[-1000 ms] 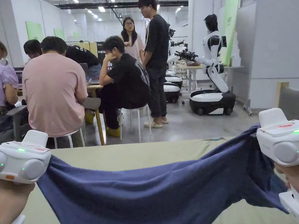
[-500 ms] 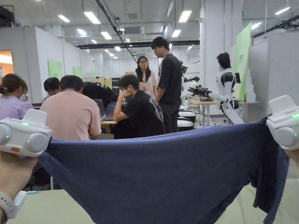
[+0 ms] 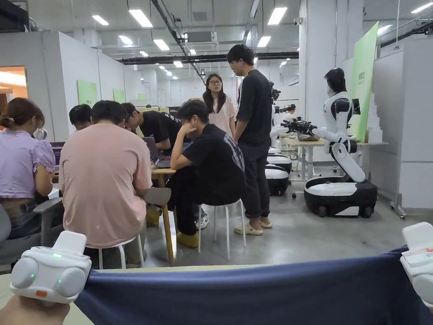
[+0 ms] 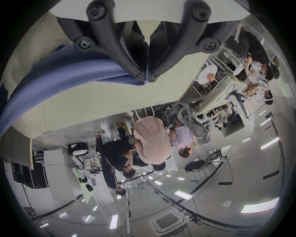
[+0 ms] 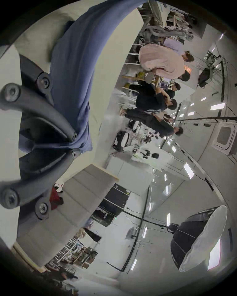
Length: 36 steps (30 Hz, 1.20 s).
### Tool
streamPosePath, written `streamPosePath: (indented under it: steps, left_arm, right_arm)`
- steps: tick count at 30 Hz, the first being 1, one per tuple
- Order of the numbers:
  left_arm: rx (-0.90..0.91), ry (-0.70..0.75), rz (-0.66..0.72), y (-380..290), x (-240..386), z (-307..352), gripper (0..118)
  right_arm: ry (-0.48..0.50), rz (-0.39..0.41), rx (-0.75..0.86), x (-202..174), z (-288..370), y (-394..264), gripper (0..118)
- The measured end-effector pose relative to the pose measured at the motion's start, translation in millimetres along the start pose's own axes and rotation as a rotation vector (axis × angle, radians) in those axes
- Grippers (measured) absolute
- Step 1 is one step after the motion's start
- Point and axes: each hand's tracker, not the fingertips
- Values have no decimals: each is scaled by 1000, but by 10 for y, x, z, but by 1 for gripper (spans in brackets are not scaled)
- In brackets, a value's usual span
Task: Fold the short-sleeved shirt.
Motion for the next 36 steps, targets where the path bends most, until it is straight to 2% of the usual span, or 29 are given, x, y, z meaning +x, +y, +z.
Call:
streamPosePath:
  steps: [2, 6, 10, 11, 17, 20, 22, 23, 24, 25, 26, 27, 28, 29, 32, 33, 34, 35, 36]
  left_arm:
    - [-9, -34, 19, -141, -28, 124, 0]
    - [-62, -89, -51, -677, -27, 338, 0]
    - [-146, -164, -21, -1329, -36, 665, 0]
    - [-165, -169, -23, -1481, -37, 749, 1]
    - [-292, -233, 31, -2465, -103, 1172, 1]
    - [-346, -259, 137, -2787, -136, 1242, 1]
    - [-334, -245, 120, -2851, -76, 1290, 3]
    - [-323, -229, 111, -2840, -36, 1333, 8]
    - [-291, -207, 95, -2777, 15, 1391, 22]
    - [-242, -190, 90, -2695, 76, 1408, 53]
    - [-198, -202, 95, -2592, 149, 1457, 80]
    - [-153, -223, 104, -2464, 245, 1527, 98]
    - [-103, -243, 105, -2325, 365, 1610, 111]
    - [-61, -261, 102, -2217, 488, 1667, 112]
    - [24, -352, 126, -1923, 805, 1877, 111]
    - [33, -382, 132, -1892, 916, 1936, 107]
    - [34, -425, 129, -1845, 987, 1983, 88]
    - [34, -447, 115, -1811, 1051, 2019, 64]
    - [38, -438, 89, -1797, 1098, 2037, 28]
  right_arm:
    - [24, -15, -12, 33, 51, -166, 3]
    - [74, 10, -69, 71, 293, -653, 3]
    - [132, 9, -172, 5, 640, -1298, 3]
    - [148, 41, -204, -41, 757, -1441, 3]
    - [204, 77, -323, -175, 1263, -2433, 3]
    - [222, -4, -418, -217, 1394, -2762, 3]
    - [248, -64, -432, -251, 1442, -2842, 6]
    - [264, -86, -434, -265, 1477, -2818, 14]
    - [245, -76, -428, -316, 1519, -2748, 34]
    - [240, -79, -414, -387, 1565, -2641, 71]
    - [249, -93, -381, -454, 1620, -2514, 93]
    - [290, -137, -317, -496, 1704, -2338, 109]
    - [332, -177, -256, -587, 1808, -2162, 117]
    - [364, -207, -211, -691, 1909, -1996, 118]
    - [485, -263, -112, -973, 2167, -1590, 118]
    - [516, -267, -85, -1065, 2263, -1490, 116]
    - [537, -262, -60, -1148, 2343, -1415, 107]
    - [545, -255, -36, -1193, 2385, -1362, 90]
    - [554, -243, -12, -1258, 2438, -1313, 67]
